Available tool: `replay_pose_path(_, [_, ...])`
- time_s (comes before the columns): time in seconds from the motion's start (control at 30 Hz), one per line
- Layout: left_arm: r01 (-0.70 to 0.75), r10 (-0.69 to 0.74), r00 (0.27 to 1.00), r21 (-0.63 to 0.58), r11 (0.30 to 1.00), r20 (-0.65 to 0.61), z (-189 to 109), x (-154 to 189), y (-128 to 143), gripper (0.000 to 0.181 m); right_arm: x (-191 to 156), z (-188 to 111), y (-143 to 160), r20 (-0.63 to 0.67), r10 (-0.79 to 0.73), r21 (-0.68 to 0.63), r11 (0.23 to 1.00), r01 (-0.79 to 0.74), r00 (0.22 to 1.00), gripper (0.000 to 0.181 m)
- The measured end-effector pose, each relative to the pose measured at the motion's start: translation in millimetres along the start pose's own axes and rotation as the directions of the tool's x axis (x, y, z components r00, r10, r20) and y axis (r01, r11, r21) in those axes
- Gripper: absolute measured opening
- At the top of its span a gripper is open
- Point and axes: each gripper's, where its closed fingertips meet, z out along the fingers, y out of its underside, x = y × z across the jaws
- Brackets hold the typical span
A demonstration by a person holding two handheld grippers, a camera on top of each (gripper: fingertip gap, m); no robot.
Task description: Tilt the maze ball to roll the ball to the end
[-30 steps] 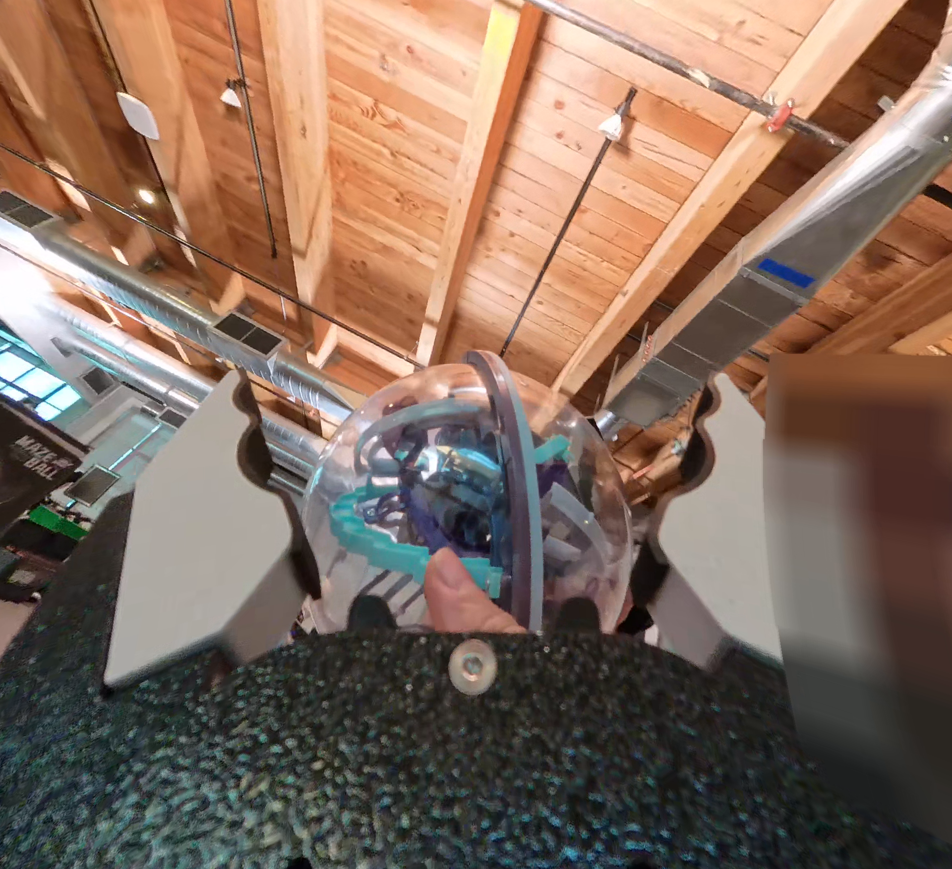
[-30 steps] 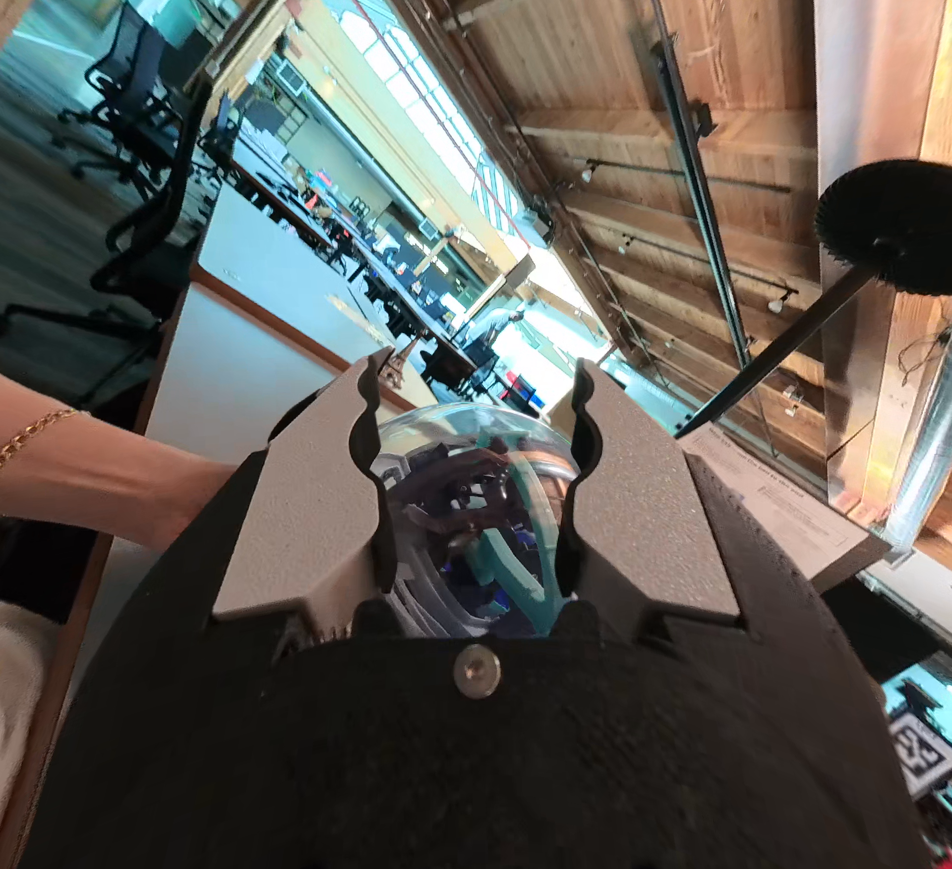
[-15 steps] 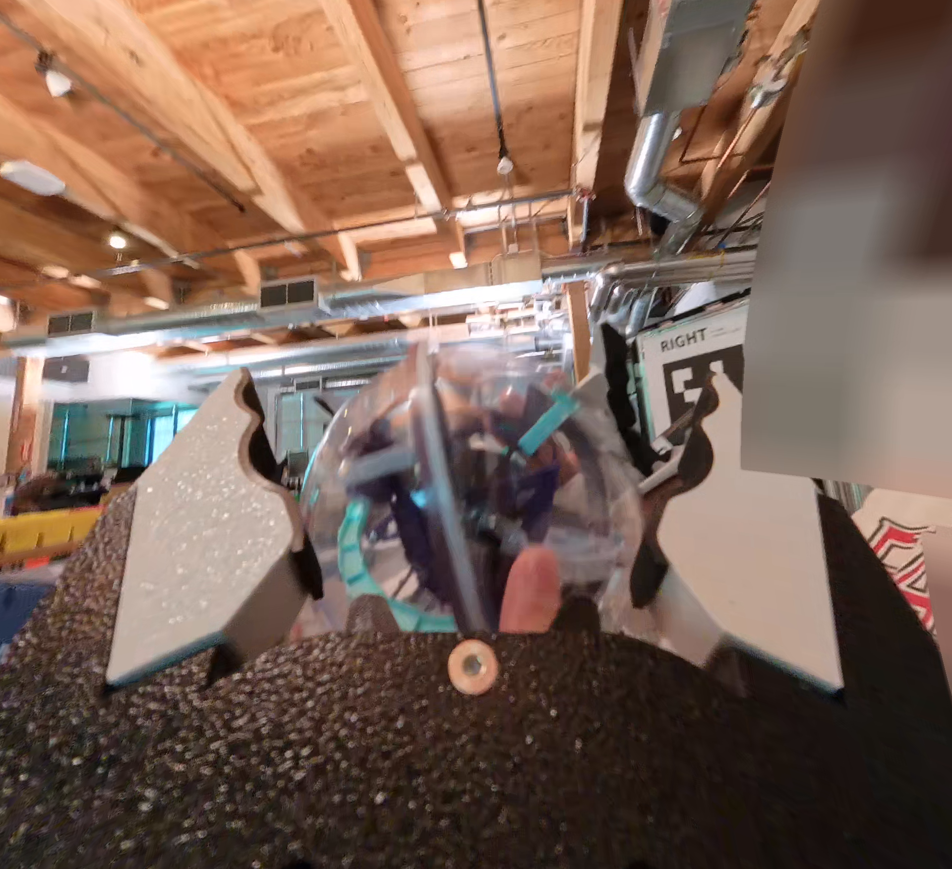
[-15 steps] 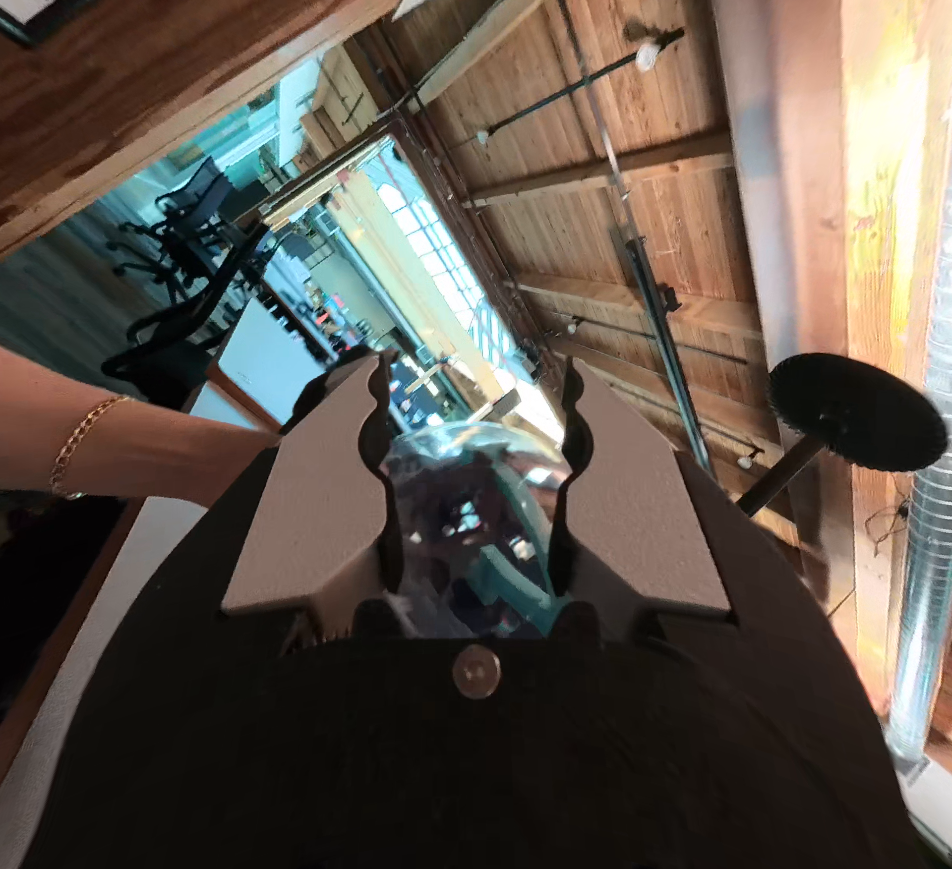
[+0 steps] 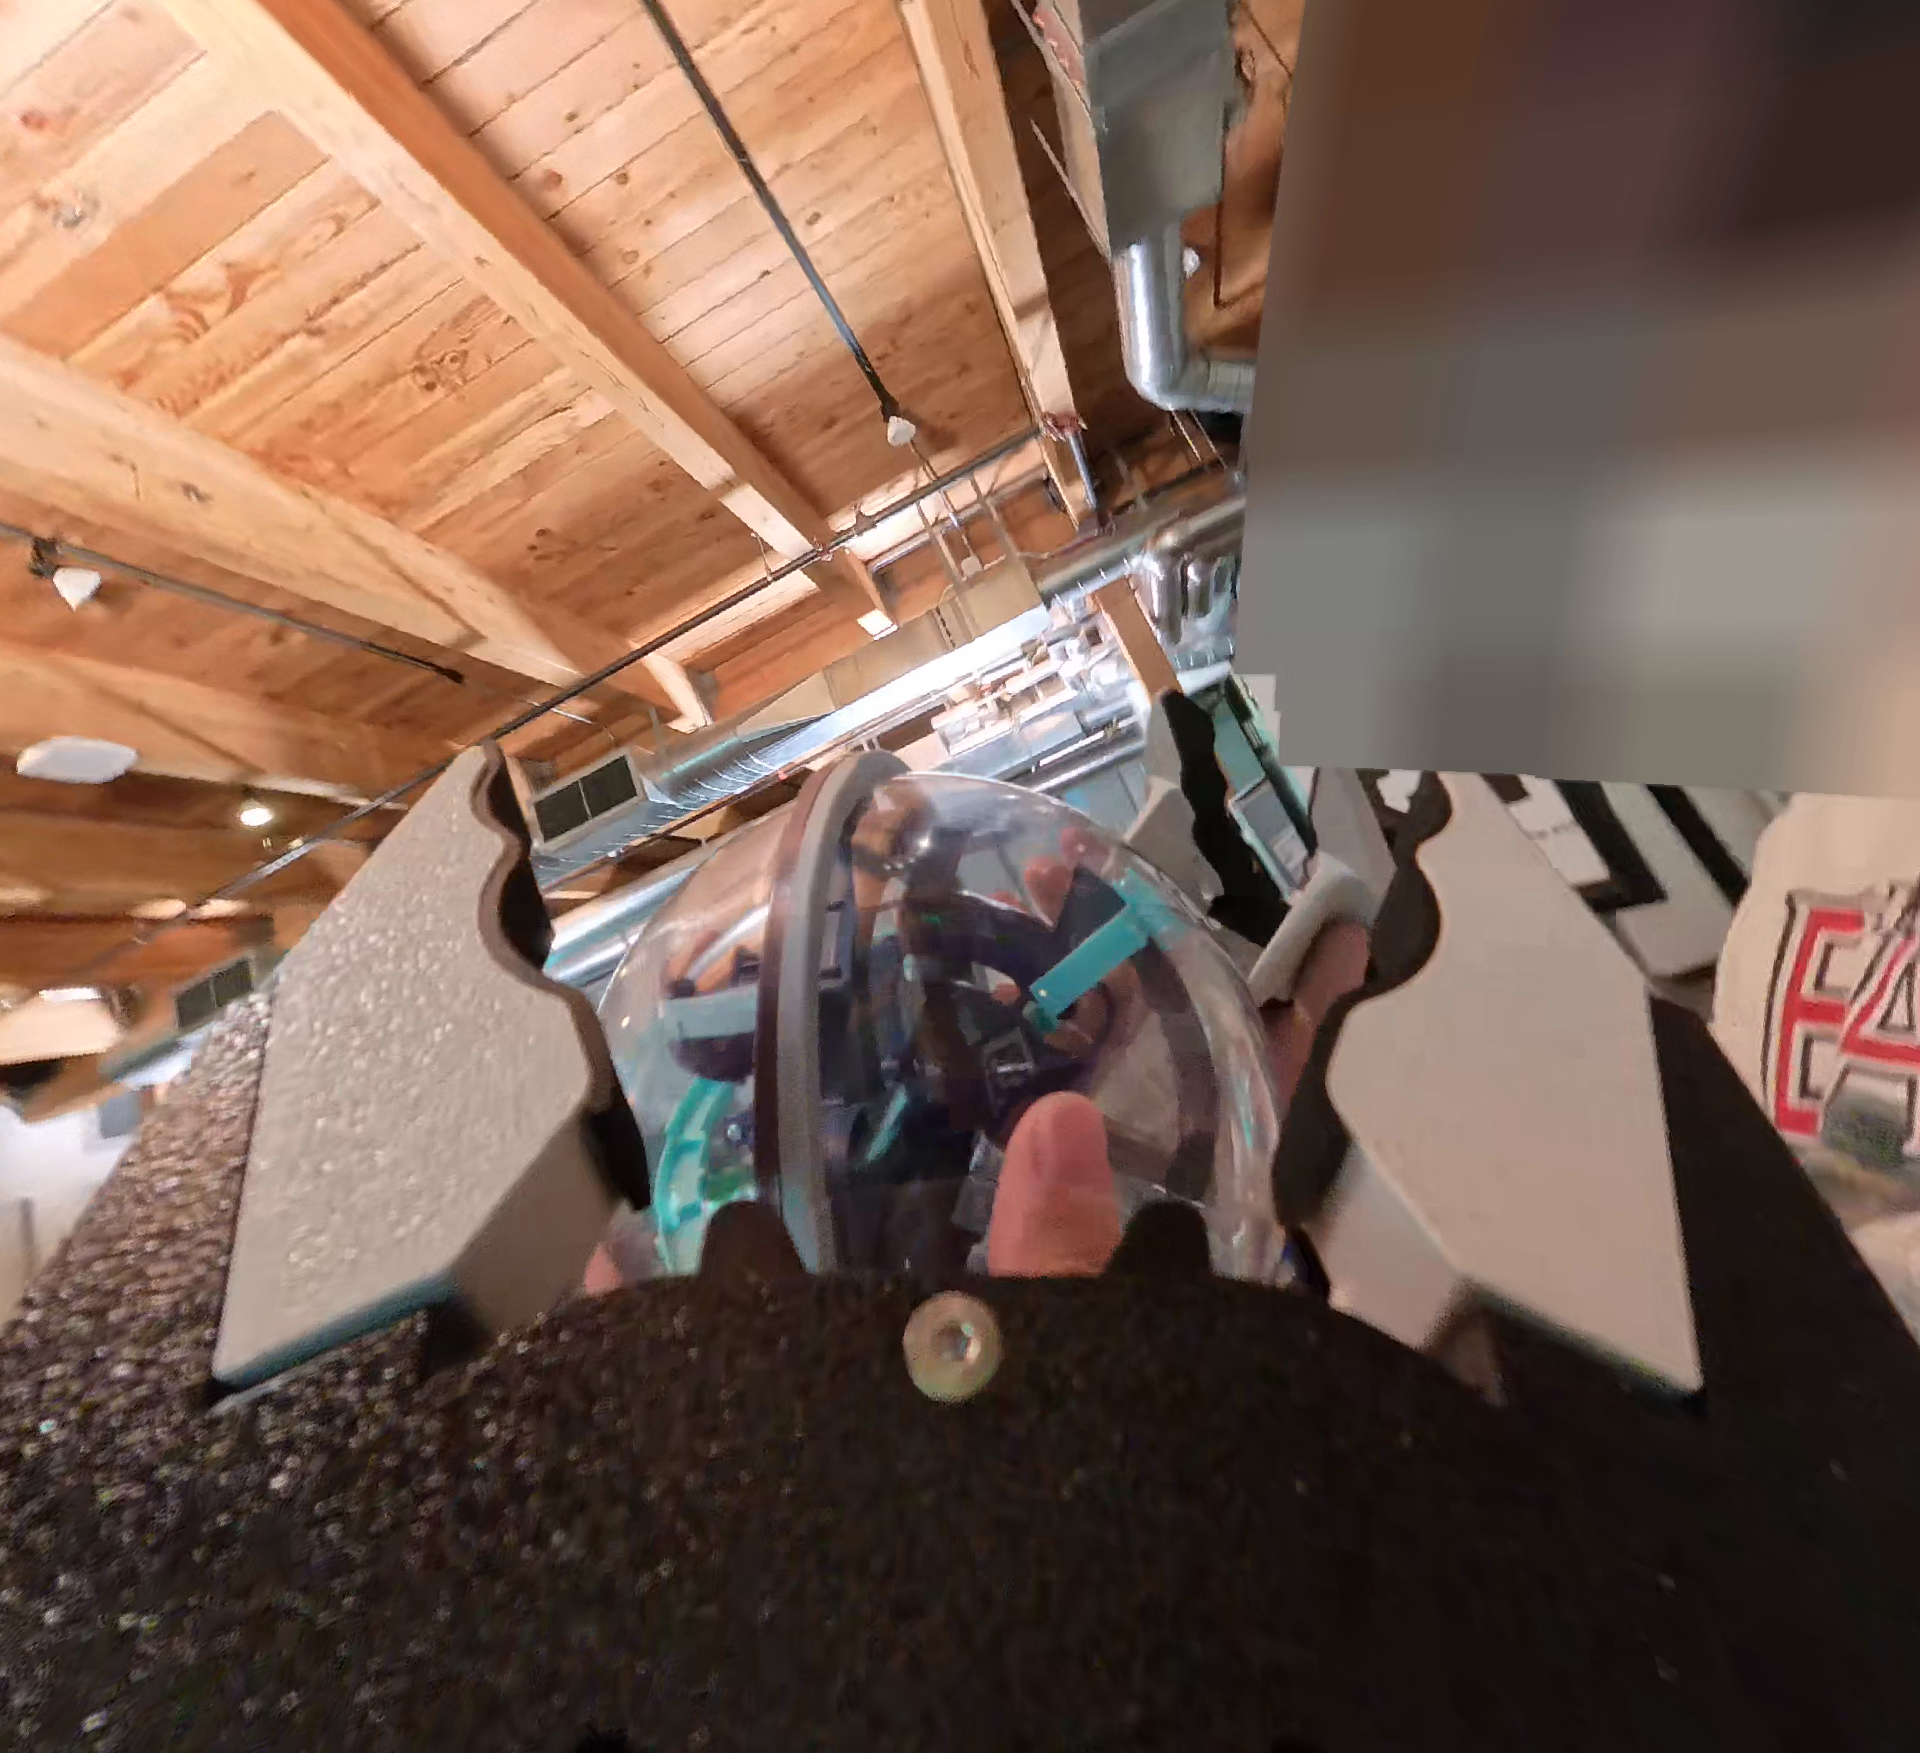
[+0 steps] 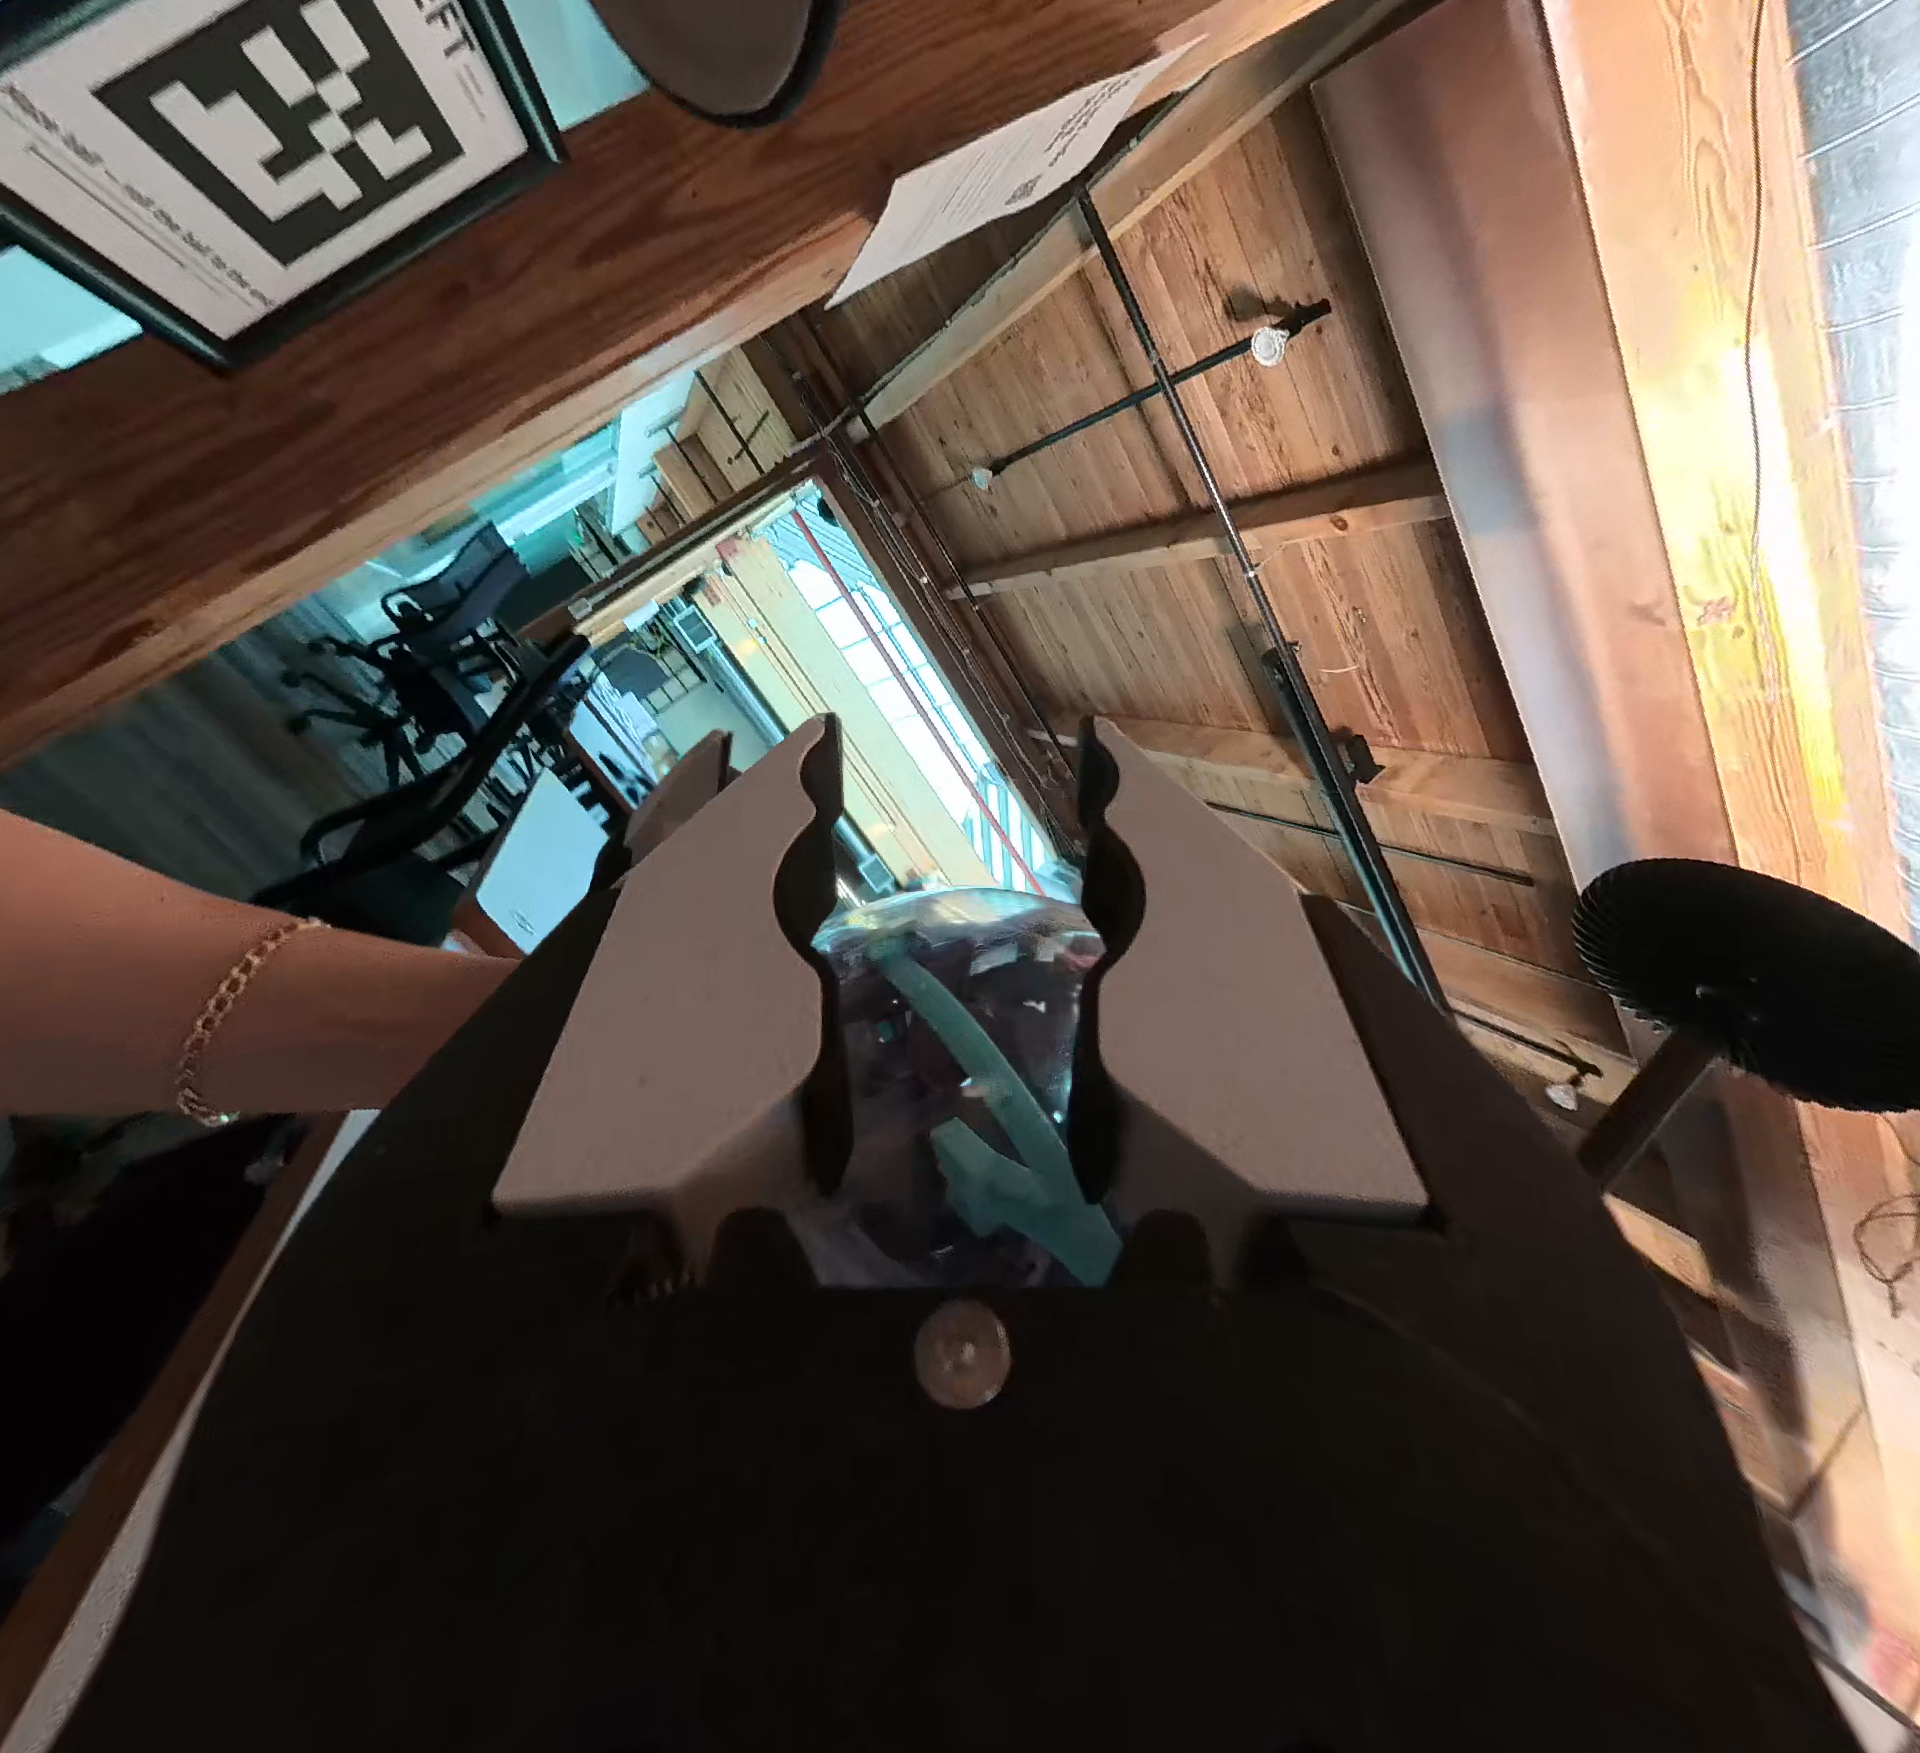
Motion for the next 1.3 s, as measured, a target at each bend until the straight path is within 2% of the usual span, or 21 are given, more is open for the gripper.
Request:
replay_pose_path(0.2, [-0.160,0.159,0.983,-0.003,0.987,-0.090,4.4,22.3,-16.4,0.152,3.9,-6.9,-26.8,-0.013,0.092,0.169,0.982,-0.089,0.996,0.028])
replay_pose_path(0.33, [-0.096,0.094,0.993,-0.020,0.995,-0.068,2.9,15.3,-12.2,0.153,-2.0,-2.5,-20.1,0.002,0.063,0.123,0.990,-0.063,0.998,0.032])
replay_pose_path(0.57, [0.038,-0.029,0.998,0.141,0.989,-0.062,-7.1,7.4,-20.0,0.153,-6.9,0.3,-32.0,0.013,0.016,0.129,0.991,-0.018,1.000,0.034])
replay_pose_path(0.73, [0.107,-0.102,0.994,0.200,0.974,-0.036,-12.3,-1.5,-15.5,0.152,-5.5,2.0,-32.5,0.005,0.002,0.109,0.994,-0.003,1.000,0.035])
replay_pose_path(1.03, [0.241,-0.250,0.968,0.197,0.950,0.026,-17.1,-20.8,2.5,0.154,5.7,0.2,-23.9,-0.033,0.035,0.076,0.997,-0.033,0.999,0.036])
replay_pose_path(1.3, [0.304,-0.320,0.946,0.215,0.928,0.041,-22.7,-29.7,8.1,0.155,8.4,-0.1,-19.1,-0.038,0.064,0.061,0.996,-0.062,0.997,0.036])
